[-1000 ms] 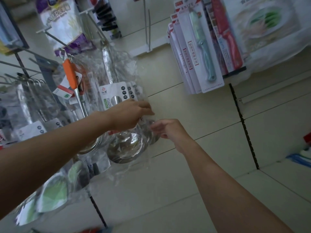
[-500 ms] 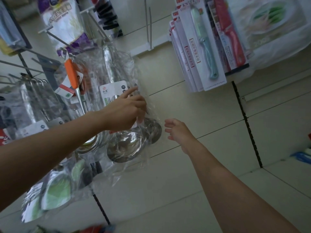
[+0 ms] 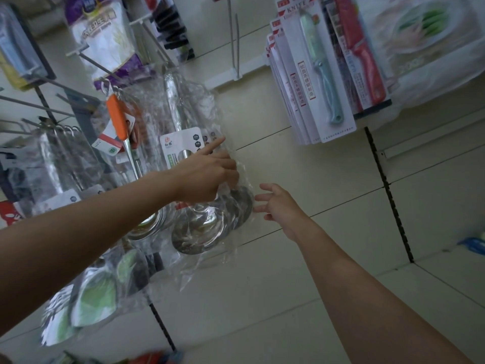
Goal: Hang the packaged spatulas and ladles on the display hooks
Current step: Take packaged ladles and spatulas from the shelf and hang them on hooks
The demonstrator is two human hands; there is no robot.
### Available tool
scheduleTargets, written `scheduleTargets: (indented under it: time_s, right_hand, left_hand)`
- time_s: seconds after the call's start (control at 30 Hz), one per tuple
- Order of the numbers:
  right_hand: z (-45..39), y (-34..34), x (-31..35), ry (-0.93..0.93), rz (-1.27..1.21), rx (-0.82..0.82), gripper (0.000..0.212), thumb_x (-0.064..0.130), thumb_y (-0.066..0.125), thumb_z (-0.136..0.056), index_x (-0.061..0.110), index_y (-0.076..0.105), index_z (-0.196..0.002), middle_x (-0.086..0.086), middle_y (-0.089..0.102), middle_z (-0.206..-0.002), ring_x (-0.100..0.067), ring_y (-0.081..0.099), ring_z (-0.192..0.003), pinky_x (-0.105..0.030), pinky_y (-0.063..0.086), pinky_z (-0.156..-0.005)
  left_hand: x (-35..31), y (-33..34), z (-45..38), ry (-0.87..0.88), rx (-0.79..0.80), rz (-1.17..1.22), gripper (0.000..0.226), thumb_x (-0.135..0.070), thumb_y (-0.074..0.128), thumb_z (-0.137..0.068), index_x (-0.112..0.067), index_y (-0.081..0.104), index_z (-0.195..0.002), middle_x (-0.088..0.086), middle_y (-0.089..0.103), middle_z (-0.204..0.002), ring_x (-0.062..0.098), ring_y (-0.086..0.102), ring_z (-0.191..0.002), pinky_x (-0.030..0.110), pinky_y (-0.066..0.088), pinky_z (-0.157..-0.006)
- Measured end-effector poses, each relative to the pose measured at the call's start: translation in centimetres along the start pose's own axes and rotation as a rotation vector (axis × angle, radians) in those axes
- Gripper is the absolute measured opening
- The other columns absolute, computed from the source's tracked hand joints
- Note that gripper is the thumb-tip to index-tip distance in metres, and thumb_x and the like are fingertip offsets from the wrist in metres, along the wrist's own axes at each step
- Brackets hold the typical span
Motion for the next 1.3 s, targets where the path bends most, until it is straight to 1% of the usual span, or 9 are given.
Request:
scheduleTargets:
  time_s: [0.17, 0.3, 0.43, 0.6, 0.7, 0.8, 1.03, 1.23, 1.3]
  right_hand:
    - [1.0, -0.1, 0.4, -0.007, 0.002, 0.045, 0.034, 0.000, 0.044, -0.087, 0.013, 0.046, -0.118, -0.011, 0.064, -0.119, -0.017, 0.060, -0.072, -0.025, 0.032, -0.060]
    - [1.3, -0.7, 0.1, -0.014, 0.005, 0.079, 0.020, 0.000, 0.050, -0.085, 0.013, 0.048, -0.100, -0.014, 0.066, -0.116, -0.014, 0.058, -0.063, -0.024, 0.027, -0.053]
    - [1.3, -0.6, -0.6, 0.015, 0.014, 0.160, 0.024, -0.008, 0.047, -0.081, 0.015, 0.049, -0.086, -0.015, 0.067, -0.114, -0.016, 0.058, -0.069, -0.023, 0.026, -0.052]
    - [-0.5, -0.2, -2.6, 0.043, 0.067, 0.107, 0.028, -0.002, 0.037, -0.089, 0.017, 0.054, -0.100, -0.002, 0.066, -0.106, -0.016, 0.058, -0.093, -0.024, 0.042, -0.065]
    - [-1.9, -0.2, -3.9, 0.053, 0.142, 0.026, 0.058, -0.012, 0.031, -0.084, 0.022, 0.048, -0.129, -0.008, 0.044, -0.132, -0.022, 0.047, -0.116, -0.028, 0.044, -0.078]
    - [-2.1, 0.8, -4.2, 0.056, 0.151, 0.070, 0.073, -0.017, 0.032, -0.080, 0.028, 0.043, -0.137, -0.010, 0.032, -0.148, -0.024, 0.035, -0.134, -0.033, 0.041, -0.090]
    - [-1.6, 0.8, -3.5, 0.016, 0.062, 0.036, 0.063, -0.021, 0.023, -0.078, 0.008, 0.052, -0.126, -0.007, 0.058, -0.128, -0.013, 0.046, -0.115, -0.020, 0.038, -0.066]
    - [-1.7, 0.0, -3.4, -0.025, 0.091, -0.042, 0.055, -0.017, 0.025, -0.083, 0.008, 0.056, -0.122, -0.011, 0.061, -0.121, -0.019, 0.048, -0.120, -0.028, 0.038, -0.091]
    - [-1.8, -0.4, -3.2, -0.048, 0.089, -0.081, 0.054, -0.017, 0.027, -0.082, 0.006, 0.056, -0.122, -0.011, 0.058, -0.124, -0.020, 0.048, -0.121, -0.025, 0.035, -0.089]
  left_hand:
    - [-0.5, 0.6, -0.4, -0.026, 0.263, -0.108, 0.063, -0.015, 0.043, -0.085, -0.030, 0.030, -0.145, -0.009, 0.035, -0.149, 0.009, 0.020, -0.142, 0.052, -0.017, -0.114]
    - [-0.5, 0.9, -0.2, -0.014, 0.348, -0.146, 0.061, -0.022, 0.042, -0.090, -0.037, 0.024, -0.145, -0.013, 0.025, -0.153, 0.010, 0.011, -0.145, 0.057, -0.014, -0.113]
    - [-0.8, 0.8, 0.0, -0.020, 0.359, -0.177, 0.056, -0.024, 0.040, -0.091, -0.037, 0.029, -0.144, -0.011, 0.040, -0.142, 0.013, 0.020, -0.140, 0.058, -0.015, -0.113]
    - [-1.0, 0.7, -0.2, -0.061, 0.345, -0.180, 0.051, -0.022, 0.040, -0.089, -0.033, 0.042, -0.138, -0.009, 0.047, -0.127, 0.017, 0.024, -0.132, 0.054, -0.015, -0.114]
    - [-0.9, 0.7, -0.3, -0.065, 0.337, -0.176, 0.048, -0.022, 0.040, -0.089, -0.031, 0.046, -0.135, -0.008, 0.048, -0.124, 0.017, 0.026, -0.130, 0.054, -0.011, -0.115]
    - [-0.9, 0.9, -0.5, -0.067, 0.316, -0.180, 0.046, -0.021, 0.039, -0.089, -0.030, 0.047, -0.134, -0.007, 0.049, -0.122, 0.016, 0.032, -0.126, 0.053, -0.010, -0.115]
    - [-0.9, 1.4, -0.8, -0.083, 0.261, -0.143, 0.044, -0.021, 0.042, -0.089, -0.027, 0.050, -0.131, -0.004, 0.049, -0.124, 0.017, 0.034, -0.128, 0.051, -0.015, -0.113]
    - [-0.7, 1.8, -0.6, -0.074, 0.220, -0.127, 0.045, -0.022, 0.044, -0.087, -0.027, 0.052, -0.131, -0.003, 0.050, -0.127, 0.019, 0.032, -0.132, 0.050, -0.018, -0.111]
    - [-0.7, 1.7, -0.4, -0.076, 0.213, -0.107, 0.046, -0.021, 0.044, -0.087, -0.028, 0.051, -0.132, -0.004, 0.051, -0.129, 0.018, 0.031, -0.134, 0.050, -0.019, -0.111]
Point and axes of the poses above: each hand's wrist, its own z-axis away from the middle knuckle, its own y-axis out of the palm, x = y × z, the point moved 4 cm from there along -z, towards the middle knuckle
